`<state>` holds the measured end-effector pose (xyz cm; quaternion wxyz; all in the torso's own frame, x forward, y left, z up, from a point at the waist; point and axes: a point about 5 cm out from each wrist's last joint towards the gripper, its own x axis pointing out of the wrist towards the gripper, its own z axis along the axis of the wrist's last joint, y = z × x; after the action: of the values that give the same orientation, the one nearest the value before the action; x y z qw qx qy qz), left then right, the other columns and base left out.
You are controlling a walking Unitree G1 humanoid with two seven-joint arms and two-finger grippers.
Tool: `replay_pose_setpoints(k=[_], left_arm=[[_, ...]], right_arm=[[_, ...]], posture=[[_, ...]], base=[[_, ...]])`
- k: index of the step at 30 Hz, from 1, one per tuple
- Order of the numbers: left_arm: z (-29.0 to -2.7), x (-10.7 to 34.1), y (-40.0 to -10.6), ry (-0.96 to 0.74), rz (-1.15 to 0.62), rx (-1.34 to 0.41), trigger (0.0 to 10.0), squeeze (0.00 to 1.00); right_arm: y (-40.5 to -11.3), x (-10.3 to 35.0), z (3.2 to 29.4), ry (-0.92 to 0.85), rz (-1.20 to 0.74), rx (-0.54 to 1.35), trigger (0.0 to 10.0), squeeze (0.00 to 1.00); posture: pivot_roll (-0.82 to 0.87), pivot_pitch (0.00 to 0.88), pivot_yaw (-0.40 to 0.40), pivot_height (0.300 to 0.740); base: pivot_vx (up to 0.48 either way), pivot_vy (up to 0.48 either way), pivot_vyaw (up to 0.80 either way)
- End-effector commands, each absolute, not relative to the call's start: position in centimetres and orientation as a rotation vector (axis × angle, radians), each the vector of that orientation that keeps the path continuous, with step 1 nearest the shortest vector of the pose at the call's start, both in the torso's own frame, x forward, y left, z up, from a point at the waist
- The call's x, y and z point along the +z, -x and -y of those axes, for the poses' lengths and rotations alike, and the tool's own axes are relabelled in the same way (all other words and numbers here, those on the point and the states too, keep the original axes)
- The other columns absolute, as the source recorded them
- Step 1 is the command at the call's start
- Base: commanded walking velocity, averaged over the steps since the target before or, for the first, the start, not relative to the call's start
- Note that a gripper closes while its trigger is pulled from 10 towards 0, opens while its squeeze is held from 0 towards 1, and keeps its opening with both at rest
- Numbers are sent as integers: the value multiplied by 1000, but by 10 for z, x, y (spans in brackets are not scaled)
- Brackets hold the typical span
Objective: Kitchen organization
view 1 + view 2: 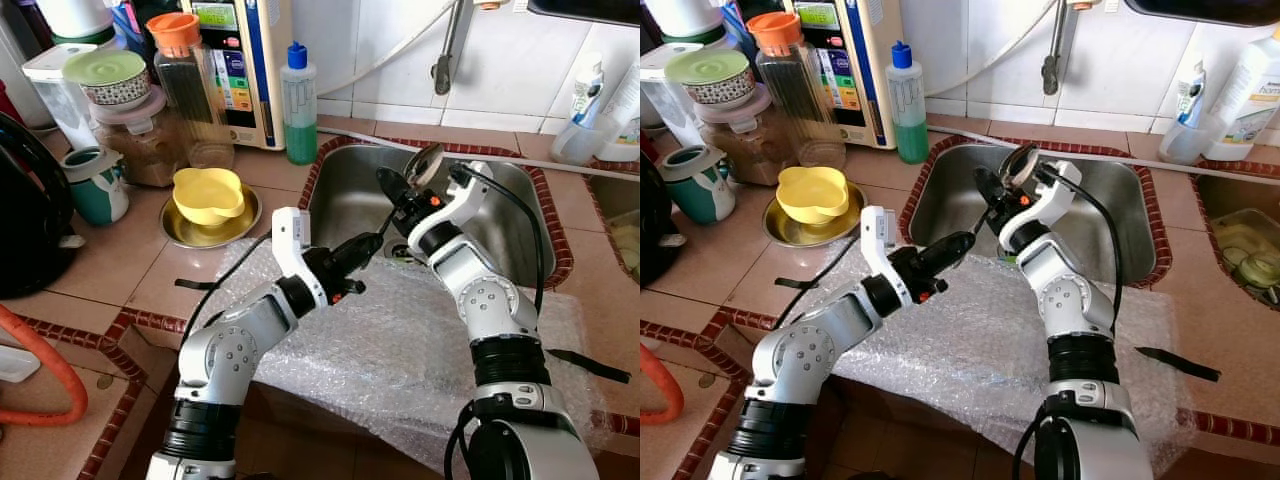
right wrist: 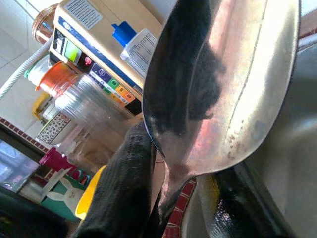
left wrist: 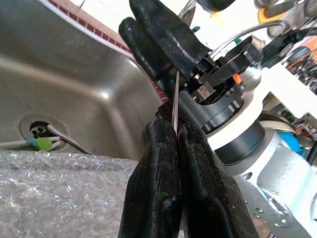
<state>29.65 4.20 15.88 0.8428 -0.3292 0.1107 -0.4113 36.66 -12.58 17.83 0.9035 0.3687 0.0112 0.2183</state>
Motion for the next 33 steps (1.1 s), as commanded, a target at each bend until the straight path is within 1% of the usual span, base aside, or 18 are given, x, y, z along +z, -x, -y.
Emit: replay_pose_setpoints(k=[1, 5, 9, 14, 17, 18, 19, 22, 33], left_arm=[[-44, 172, -299, 692, -163, -878, 10000, 0], [-47, 168, -303, 676, -167, -824, 10000, 0], [-49, 164, -306, 645, -168, -778, 10000, 0], [-48, 163, -306, 642, -170, -774, 10000, 0], [-49, 161, -308, 622, -167, -740, 10000, 0], [-49, 161, -308, 624, -168, -739, 10000, 369], [-49, 160, -308, 631, -171, -734, 10000, 1000], [-48, 159, -307, 650, -173, -740, 10000, 1000], [-53, 155, -309, 621, -181, -690, 10000, 1000]], right_arm=[[-368, 172, 136, -735, -44, 386, 0, 0], [-369, 172, 137, -730, -42, 377, 0, 0], [-373, 172, 140, -672, -26, 317, 0, 0], [-376, 174, 141, -648, -14, 295, 0, 0], [-378, 174, 144, -639, -7, 271, 0, 0], [-379, 173, 144, -639, -7, 266, 0, 0], [-379, 173, 145, -637, -6, 258, 0, 0], [-382, 173, 145, -627, -3, 240, 0, 0], [-392, 180, 153, -609, 32, 189, 0, 0]], posture=[[69, 42, 47, 740], [70, 43, 46, 740], [71, 45, 47, 740], [76, 45, 45, 740], [76, 45, 45, 740], [76, 45, 45, 740], [79, 44, 41, 740], [79, 46, 42, 740], [91, 48, 38, 740]], base=[[0, 0, 0], [0, 0, 0], [0, 0, 0], [0, 0, 0], [0, 0, 0], [0, 0, 0], [0, 0, 0], [0, 0, 0], [0, 0, 0]])
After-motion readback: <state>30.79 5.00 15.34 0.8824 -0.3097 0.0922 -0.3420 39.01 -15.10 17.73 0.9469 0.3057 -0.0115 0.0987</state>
